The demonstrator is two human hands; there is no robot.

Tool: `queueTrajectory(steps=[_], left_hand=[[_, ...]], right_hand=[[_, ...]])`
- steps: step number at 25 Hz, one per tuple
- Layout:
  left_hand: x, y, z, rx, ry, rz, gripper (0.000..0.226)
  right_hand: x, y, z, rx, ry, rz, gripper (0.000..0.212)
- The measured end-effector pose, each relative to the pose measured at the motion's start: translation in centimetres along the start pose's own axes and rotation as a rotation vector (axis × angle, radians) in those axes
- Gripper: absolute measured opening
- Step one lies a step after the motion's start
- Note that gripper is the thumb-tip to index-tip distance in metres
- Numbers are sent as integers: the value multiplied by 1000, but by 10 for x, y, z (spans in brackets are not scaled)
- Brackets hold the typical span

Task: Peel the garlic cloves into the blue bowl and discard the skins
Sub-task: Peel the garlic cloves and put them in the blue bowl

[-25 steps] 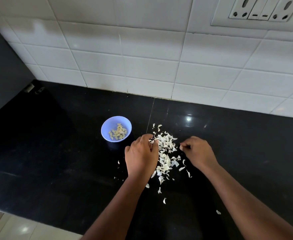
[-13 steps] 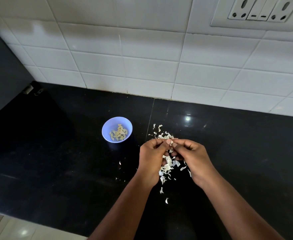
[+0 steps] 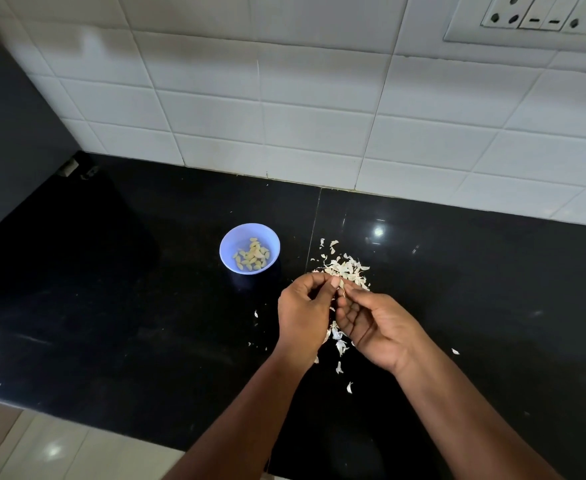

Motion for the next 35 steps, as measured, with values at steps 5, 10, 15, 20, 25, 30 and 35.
queueTrajectory(steps=[5,10,15,20,25,30,35], left_hand=[[12,1,3,-67,-47,489,9],[3,-13,9,78,-217,-40,17],[-5,-9,-4,93,-268,-96,20],[1,-11,-11,96,-222,-14,26],[20,-19,-9,132,-166,193,38],[19,-15,-13,186,-187,176,8],[3,-11,-15,179,-250,153,35]], right_hand=[[-2,-2,-1,211,37,-338,17],[-9,1,-3,167,1,-219,18],[-9,28,-4,-2,-20,77,11],[-8,23,-2,87,-14,-24,6],[2,0,-6,289,90,-134,8],[-2,-14,-18,459,115,-452,12],[-7,-12,-23,486,93,-497,11]])
Point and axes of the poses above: each hand's wrist, its own z-axis towards the middle knuckle, its own x-axis out of the back of the hand, y = z × x, the point moved 10 cm from there along z, towards the middle knuckle, and after that the axes turned 2 degrees about x, right-handed, at the moved point
